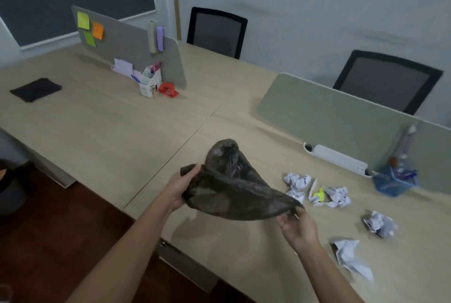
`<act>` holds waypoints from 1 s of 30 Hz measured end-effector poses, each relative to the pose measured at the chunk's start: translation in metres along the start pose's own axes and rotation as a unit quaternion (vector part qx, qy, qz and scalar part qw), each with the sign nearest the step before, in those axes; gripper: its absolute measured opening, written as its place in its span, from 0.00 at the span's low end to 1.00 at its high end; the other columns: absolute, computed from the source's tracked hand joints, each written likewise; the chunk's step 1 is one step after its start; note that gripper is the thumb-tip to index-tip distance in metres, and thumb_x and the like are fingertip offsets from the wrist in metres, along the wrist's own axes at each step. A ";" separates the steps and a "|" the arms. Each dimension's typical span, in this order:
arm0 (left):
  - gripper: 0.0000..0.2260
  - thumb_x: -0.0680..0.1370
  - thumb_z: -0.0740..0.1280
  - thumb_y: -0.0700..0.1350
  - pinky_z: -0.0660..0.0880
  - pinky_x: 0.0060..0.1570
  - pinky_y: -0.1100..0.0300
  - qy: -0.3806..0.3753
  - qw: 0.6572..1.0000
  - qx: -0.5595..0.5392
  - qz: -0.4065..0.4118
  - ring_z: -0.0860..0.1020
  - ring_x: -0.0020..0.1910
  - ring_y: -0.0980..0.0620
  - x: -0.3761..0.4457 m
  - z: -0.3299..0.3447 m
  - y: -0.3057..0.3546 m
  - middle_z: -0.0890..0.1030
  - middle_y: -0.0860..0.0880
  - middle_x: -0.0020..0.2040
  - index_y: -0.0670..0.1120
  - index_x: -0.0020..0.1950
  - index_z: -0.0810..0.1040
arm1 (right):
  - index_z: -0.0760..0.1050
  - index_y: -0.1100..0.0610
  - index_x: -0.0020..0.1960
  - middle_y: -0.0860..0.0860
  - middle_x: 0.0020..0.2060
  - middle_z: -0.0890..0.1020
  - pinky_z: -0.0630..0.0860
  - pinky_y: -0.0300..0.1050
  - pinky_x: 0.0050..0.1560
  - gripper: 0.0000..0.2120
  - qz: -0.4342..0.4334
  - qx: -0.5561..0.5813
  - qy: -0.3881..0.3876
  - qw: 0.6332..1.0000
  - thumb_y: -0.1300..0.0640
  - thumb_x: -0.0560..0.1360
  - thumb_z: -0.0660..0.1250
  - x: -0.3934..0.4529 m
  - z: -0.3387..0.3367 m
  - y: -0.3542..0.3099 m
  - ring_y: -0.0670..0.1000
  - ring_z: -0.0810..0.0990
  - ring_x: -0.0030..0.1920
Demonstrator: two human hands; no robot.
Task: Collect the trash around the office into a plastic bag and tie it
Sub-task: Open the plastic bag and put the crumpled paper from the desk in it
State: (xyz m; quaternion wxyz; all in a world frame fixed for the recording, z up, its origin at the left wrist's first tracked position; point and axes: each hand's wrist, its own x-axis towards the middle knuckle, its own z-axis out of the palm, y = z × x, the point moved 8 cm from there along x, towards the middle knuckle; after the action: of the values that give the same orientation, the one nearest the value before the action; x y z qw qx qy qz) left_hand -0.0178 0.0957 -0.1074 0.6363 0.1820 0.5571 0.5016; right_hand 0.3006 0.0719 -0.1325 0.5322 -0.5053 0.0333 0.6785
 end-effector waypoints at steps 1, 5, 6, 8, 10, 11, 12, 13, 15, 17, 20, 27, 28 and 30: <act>0.18 0.70 0.74 0.48 0.81 0.45 0.54 -0.060 0.997 0.055 0.005 0.83 0.49 0.43 -0.016 0.013 0.002 0.84 0.39 0.51 0.39 0.55 0.80 | 0.72 0.60 0.43 0.54 0.27 0.81 0.81 0.45 0.31 0.13 -0.011 0.034 -0.006 0.999 0.63 0.81 0.52 -0.005 -0.003 -0.021 0.51 0.78 0.34; 0.15 0.70 0.75 0.40 0.77 0.42 0.59 -0.159 0.938 0.308 -0.008 0.82 0.47 0.46 -0.063 0.043 -0.017 0.85 0.43 0.48 0.41 0.55 0.81 | 0.75 0.60 0.45 0.52 0.28 0.84 0.81 0.43 0.27 0.15 -0.035 0.071 -0.051 0.996 0.64 0.81 0.50 -0.023 -0.009 -0.079 0.50 0.84 0.29; 0.10 0.72 0.73 0.39 0.76 0.39 0.58 -0.122 0.935 0.332 0.004 0.81 0.44 0.47 -0.069 0.048 -0.018 0.85 0.44 0.45 0.41 0.53 0.82 | 0.76 0.60 0.47 0.52 0.29 0.84 0.81 0.41 0.27 0.15 -0.033 0.055 -0.064 0.996 0.63 0.82 0.51 -0.029 -0.011 -0.084 0.49 0.84 0.28; 0.06 0.77 0.67 0.40 0.76 0.35 0.59 -0.042 0.959 0.279 0.006 0.81 0.38 0.48 -0.079 0.054 -0.012 0.84 0.43 0.42 0.41 0.51 0.82 | 0.77 0.60 0.52 0.52 0.31 0.85 0.82 0.42 0.29 0.13 -0.023 -0.016 -0.067 0.997 0.61 0.81 0.53 -0.038 -0.023 -0.082 0.49 0.84 0.29; 0.11 0.81 0.59 0.42 0.79 0.32 0.59 -0.009 0.994 0.103 -0.031 0.83 0.36 0.49 -0.087 0.060 -0.009 0.85 0.44 0.39 0.40 0.53 0.80 | 0.78 0.59 0.52 0.53 0.31 0.85 0.81 0.44 0.29 0.12 -0.011 -0.118 -0.057 0.991 0.59 0.79 0.56 -0.052 -0.043 -0.080 0.51 0.84 0.28; 0.12 0.81 0.57 0.43 0.81 0.32 0.58 -0.006 0.999 0.034 -0.041 0.83 0.36 0.49 -0.093 0.062 -0.006 0.85 0.45 0.39 0.41 0.54 0.79 | 0.78 0.59 0.51 0.54 0.32 0.85 0.81 0.45 0.31 0.12 0.004 -0.173 -0.062 0.983 0.58 0.78 0.57 -0.061 -0.053 -0.079 0.52 0.84 0.29; 0.13 0.82 0.56 0.44 0.81 0.33 0.56 -0.005 0.999 -0.014 -0.044 0.84 0.37 0.48 -0.097 0.061 -0.001 0.86 0.44 0.40 0.42 0.56 0.78 | 0.79 0.59 0.51 0.55 0.33 0.85 0.81 0.45 0.33 0.12 0.025 -0.224 -0.082 0.971 0.56 0.76 0.59 -0.070 -0.059 -0.077 0.53 0.84 0.30; 0.13 0.82 0.55 0.45 0.82 0.35 0.55 -0.004 0.998 -0.036 -0.042 0.85 0.37 0.47 -0.101 0.060 0.002 0.86 0.44 0.41 0.42 0.56 0.77 | 0.80 0.59 0.49 0.55 0.36 0.85 0.81 0.44 0.35 0.13 0.051 -0.265 -0.116 0.956 0.54 0.75 0.59 -0.082 -0.064 -0.075 0.53 0.84 0.32; 0.13 0.81 0.56 0.44 0.82 0.34 0.55 -0.013 0.998 -0.045 -0.037 0.85 0.34 0.47 -0.112 0.062 0.006 0.86 0.43 0.38 0.40 0.52 0.78 | 0.83 0.58 0.48 0.56 0.42 0.86 0.80 0.42 0.39 0.15 0.091 -0.355 -0.178 0.913 0.49 0.73 0.64 -0.104 -0.077 -0.073 0.53 0.85 0.39; 0.11 0.80 0.59 0.43 0.81 0.31 0.57 -0.022 0.997 -0.061 -0.039 0.84 0.30 0.47 -0.122 0.067 0.008 0.85 0.42 0.34 0.39 0.47 0.78 | 0.85 0.57 0.50 0.55 0.48 0.86 0.80 0.41 0.43 0.15 0.098 -0.470 -0.210 0.851 0.49 0.69 0.72 -0.117 -0.091 -0.073 0.52 0.85 0.44; 0.12 0.80 0.60 0.44 0.80 0.27 0.58 -0.043 0.996 -0.060 -0.039 0.82 0.27 0.47 -0.127 0.064 0.012 0.83 0.42 0.31 0.39 0.43 0.78 | 0.83 0.61 0.53 0.59 0.50 0.85 0.82 0.42 0.44 0.10 0.072 -0.481 -0.222 0.845 0.60 0.72 0.72 -0.113 -0.095 -0.080 0.53 0.86 0.45; 0.17 0.63 0.80 0.46 0.80 0.32 0.58 -0.195 0.969 0.107 -0.105 0.85 0.38 0.46 -0.129 0.066 -0.008 0.86 0.41 0.43 0.39 0.46 0.86 | 0.75 0.63 0.47 0.57 0.31 0.85 0.81 0.43 0.28 0.12 -0.007 -0.080 -0.088 0.993 0.64 0.79 0.53 -0.062 -0.077 -0.141 0.52 0.84 0.29; 0.23 0.56 0.83 0.48 0.81 0.35 0.58 -0.216 0.969 0.077 -0.091 0.85 0.41 0.46 -0.120 0.063 -0.004 0.86 0.41 0.45 0.39 0.47 0.86 | 0.75 0.63 0.47 0.58 0.29 0.84 0.81 0.44 0.27 0.13 -0.003 -0.089 -0.071 0.994 0.64 0.80 0.52 -0.059 -0.073 -0.139 0.53 0.84 0.27; 0.29 0.68 0.77 0.52 0.76 0.59 0.57 -0.280 0.960 -0.002 -0.022 0.80 0.59 0.46 -0.104 0.063 0.018 0.80 0.39 0.61 0.42 0.65 0.78 | 0.76 0.65 0.47 0.60 0.32 0.84 0.82 0.48 0.31 0.11 0.015 -0.128 -0.077 0.989 0.66 0.77 0.55 -0.054 -0.058 -0.130 0.55 0.84 0.30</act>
State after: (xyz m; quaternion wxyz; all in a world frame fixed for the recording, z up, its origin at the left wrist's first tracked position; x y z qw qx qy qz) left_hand 0.0433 0.0368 -0.0185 0.7780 0.3021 0.3594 0.4175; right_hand 0.4319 0.0569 -0.0575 0.4537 -0.5146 -0.0872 0.7223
